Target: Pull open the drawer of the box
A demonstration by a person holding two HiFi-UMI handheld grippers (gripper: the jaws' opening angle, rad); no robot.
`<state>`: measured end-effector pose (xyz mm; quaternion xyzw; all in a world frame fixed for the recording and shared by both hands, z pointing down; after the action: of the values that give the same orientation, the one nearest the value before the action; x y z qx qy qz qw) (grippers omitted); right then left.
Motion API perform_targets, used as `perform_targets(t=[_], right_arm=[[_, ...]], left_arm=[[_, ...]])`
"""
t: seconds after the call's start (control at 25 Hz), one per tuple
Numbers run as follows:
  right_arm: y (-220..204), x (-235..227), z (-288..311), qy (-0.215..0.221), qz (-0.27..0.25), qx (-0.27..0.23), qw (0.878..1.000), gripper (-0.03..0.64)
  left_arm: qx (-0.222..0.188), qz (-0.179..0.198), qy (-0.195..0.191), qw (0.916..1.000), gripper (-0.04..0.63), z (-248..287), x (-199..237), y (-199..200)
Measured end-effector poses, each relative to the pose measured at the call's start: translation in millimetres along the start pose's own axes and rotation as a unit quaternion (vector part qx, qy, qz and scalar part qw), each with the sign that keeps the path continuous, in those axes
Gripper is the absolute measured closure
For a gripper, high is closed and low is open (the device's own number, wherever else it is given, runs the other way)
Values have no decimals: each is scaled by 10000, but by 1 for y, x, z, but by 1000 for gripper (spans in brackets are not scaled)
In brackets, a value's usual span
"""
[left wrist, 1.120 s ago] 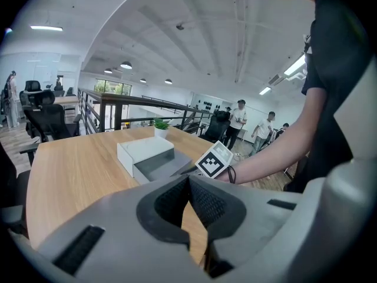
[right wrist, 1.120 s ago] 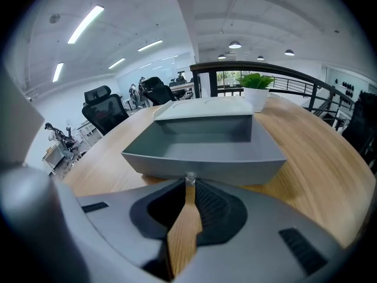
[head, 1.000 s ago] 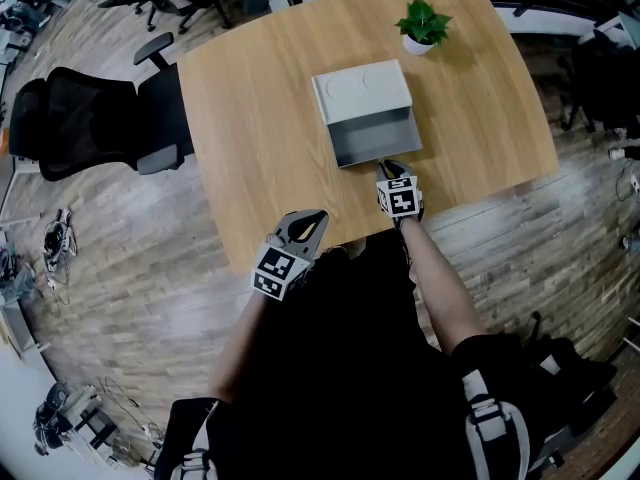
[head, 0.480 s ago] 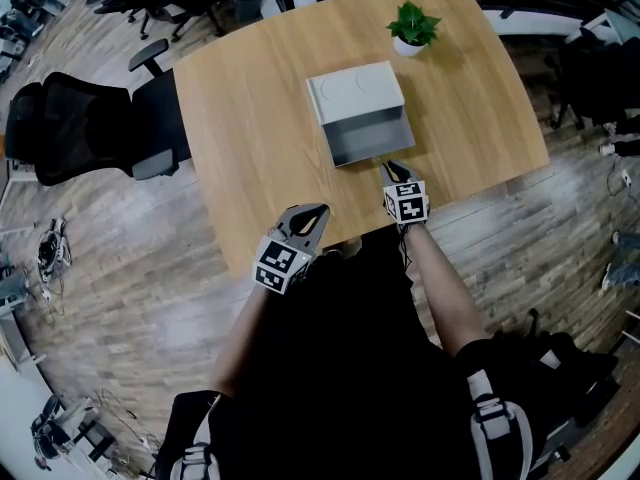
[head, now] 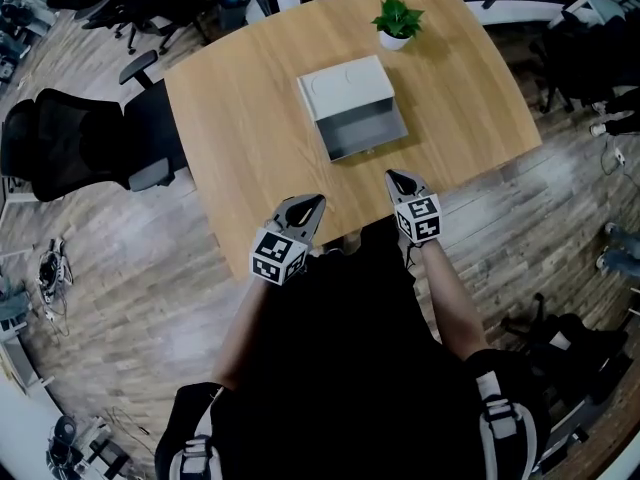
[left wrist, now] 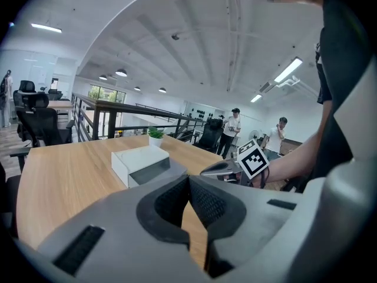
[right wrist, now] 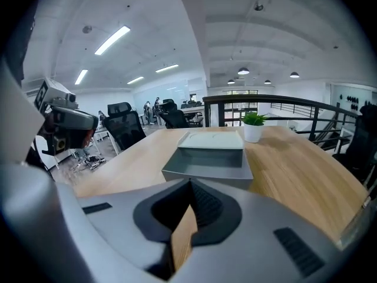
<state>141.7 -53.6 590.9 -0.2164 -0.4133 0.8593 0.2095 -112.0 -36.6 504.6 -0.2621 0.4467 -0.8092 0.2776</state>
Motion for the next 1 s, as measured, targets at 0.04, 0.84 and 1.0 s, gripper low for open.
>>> perform_targets(t=[0.04, 0.84, 1.0], right_arm=[[2, 2, -6, -31, -24, -60, 10000, 592], [27, 42, -50, -50, -844, -196, 9962, 594], [22, 44, -53, -66, -830, -123, 9964, 594]], left_arm=[[0, 7, -27, 10000, 574, 1, 0, 1], [7, 75, -187, 9998, 574, 2, 20, -2], [24, 103, -190, 9998, 574, 1, 19, -3]])
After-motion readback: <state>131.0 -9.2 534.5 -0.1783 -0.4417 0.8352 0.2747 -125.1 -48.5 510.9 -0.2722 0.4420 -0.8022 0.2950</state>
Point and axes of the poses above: the fingertips, and each gripper's own axes: z forward along the fingers, x to its left, y out of its top, the point moved 8 cm from there along -z, backward along the fingers, and after that the axes turned 9 degrees about y, right-handed, at the moved point
